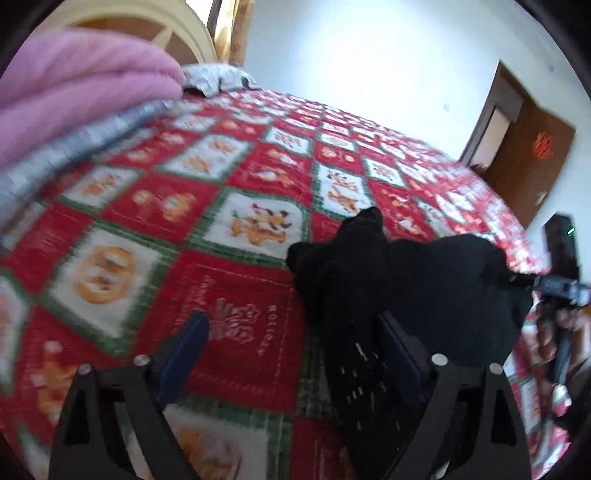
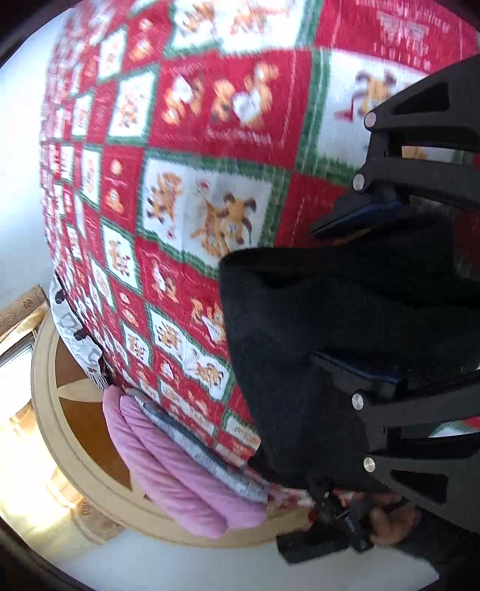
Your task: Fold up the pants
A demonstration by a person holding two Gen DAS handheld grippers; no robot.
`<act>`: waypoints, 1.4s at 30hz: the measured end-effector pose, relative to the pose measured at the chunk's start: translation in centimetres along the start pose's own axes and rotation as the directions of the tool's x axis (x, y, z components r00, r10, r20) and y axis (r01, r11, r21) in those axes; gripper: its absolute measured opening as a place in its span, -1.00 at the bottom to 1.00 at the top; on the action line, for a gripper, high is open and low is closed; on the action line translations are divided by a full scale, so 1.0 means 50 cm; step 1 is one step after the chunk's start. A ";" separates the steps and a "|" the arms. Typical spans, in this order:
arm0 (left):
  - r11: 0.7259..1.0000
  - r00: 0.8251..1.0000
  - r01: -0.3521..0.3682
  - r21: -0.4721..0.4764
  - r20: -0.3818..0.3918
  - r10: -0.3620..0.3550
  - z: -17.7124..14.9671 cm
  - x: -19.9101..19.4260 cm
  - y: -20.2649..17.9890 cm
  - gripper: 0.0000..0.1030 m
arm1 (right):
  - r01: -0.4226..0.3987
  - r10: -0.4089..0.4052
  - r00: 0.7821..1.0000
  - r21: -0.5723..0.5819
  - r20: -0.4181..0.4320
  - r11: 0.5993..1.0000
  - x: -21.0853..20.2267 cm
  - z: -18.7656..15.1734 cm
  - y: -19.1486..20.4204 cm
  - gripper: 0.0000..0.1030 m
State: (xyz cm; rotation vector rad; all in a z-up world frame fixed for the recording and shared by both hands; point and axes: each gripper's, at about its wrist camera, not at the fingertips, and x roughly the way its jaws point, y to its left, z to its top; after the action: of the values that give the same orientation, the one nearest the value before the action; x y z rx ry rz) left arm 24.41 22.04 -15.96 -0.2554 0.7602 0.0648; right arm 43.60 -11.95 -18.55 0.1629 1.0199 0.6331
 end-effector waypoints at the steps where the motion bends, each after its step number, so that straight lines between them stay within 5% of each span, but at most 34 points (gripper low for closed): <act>1: 0.999 0.999 -0.036 0.021 0.034 0.035 -0.003 -0.030 -0.014 0.80 | 0.022 -0.021 0.999 -0.008 0.025 1.000 -0.018 0.000 0.005 0.22; 6: 0.994 0.989 -0.076 0.083 0.132 0.065 -0.013 -0.136 -0.064 0.83 | 0.087 -0.108 0.977 0.120 0.185 0.989 -0.149 -0.027 -0.008 0.23; 16: 0.991 0.982 -0.042 0.127 0.186 0.017 -0.061 -0.242 -0.123 0.86 | 0.121 -0.140 0.931 0.077 0.337 0.990 -0.319 -0.204 0.153 0.31; 27: 0.991 0.975 -0.008 0.134 0.220 -0.022 -0.065 -0.290 -0.142 0.87 | 0.162 -0.155 0.905 0.016 0.396 0.987 -0.366 -0.268 0.265 0.35; 42: 0.985 0.977 -0.012 0.172 0.214 -0.026 -0.073 -0.292 -0.167 0.92 | 0.216 -0.195 0.892 -0.005 0.409 0.976 -0.369 -0.274 0.295 0.35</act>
State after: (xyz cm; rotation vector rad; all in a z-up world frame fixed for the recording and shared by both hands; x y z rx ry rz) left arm 12.62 13.56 -6.73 -0.0836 0.5452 0.0192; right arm 19.34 -12.56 -6.04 0.1326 0.6059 0.4068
